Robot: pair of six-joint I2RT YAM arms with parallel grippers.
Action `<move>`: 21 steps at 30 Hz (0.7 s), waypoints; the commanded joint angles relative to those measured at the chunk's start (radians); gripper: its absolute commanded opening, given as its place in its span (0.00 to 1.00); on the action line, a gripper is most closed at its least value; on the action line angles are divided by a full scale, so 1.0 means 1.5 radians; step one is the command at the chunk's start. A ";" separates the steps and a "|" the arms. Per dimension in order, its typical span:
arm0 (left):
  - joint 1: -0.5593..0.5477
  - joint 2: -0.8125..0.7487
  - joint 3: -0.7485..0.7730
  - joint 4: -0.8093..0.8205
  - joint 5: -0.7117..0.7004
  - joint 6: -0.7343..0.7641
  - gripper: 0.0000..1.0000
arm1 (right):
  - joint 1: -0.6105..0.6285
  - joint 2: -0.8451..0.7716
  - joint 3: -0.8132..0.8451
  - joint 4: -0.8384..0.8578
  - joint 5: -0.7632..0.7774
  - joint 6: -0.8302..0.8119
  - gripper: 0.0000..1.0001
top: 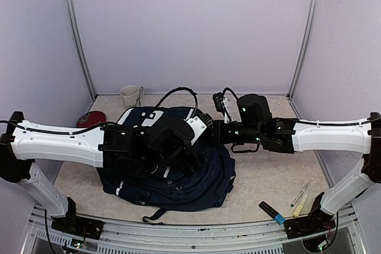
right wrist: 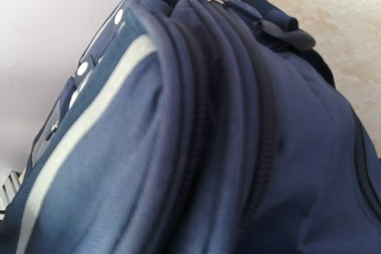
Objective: Pack the student bag
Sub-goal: Open the upper front pocket of the student bag.
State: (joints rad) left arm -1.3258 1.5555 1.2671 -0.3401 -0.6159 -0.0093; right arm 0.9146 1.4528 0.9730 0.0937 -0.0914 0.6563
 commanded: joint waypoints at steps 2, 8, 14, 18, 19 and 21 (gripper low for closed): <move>0.043 0.003 -0.007 -0.070 -0.091 -0.040 0.98 | 0.000 -0.047 0.028 0.099 0.034 -0.005 0.00; 0.063 -0.037 -0.020 -0.078 -0.086 -0.041 0.81 | -0.001 -0.053 0.023 0.082 0.046 -0.013 0.00; 0.132 -0.136 -0.076 -0.074 -0.017 -0.043 0.10 | -0.014 -0.071 0.005 0.067 0.049 -0.014 0.00; 0.154 -0.198 -0.080 -0.061 -0.012 -0.010 0.00 | -0.039 -0.078 -0.006 0.029 0.042 -0.019 0.00; 0.160 -0.212 -0.073 -0.066 -0.030 0.001 0.00 | -0.049 -0.082 -0.011 0.012 0.042 -0.021 0.00; 0.174 -0.236 -0.053 -0.087 -0.077 0.022 0.00 | -0.067 -0.094 -0.027 -0.020 0.044 -0.026 0.00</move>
State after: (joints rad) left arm -1.1149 1.2774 1.1564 -0.4175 -0.5915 -0.0574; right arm 0.8909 1.4158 0.9596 0.0681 -0.0944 0.6559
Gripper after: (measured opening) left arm 0.044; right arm 0.035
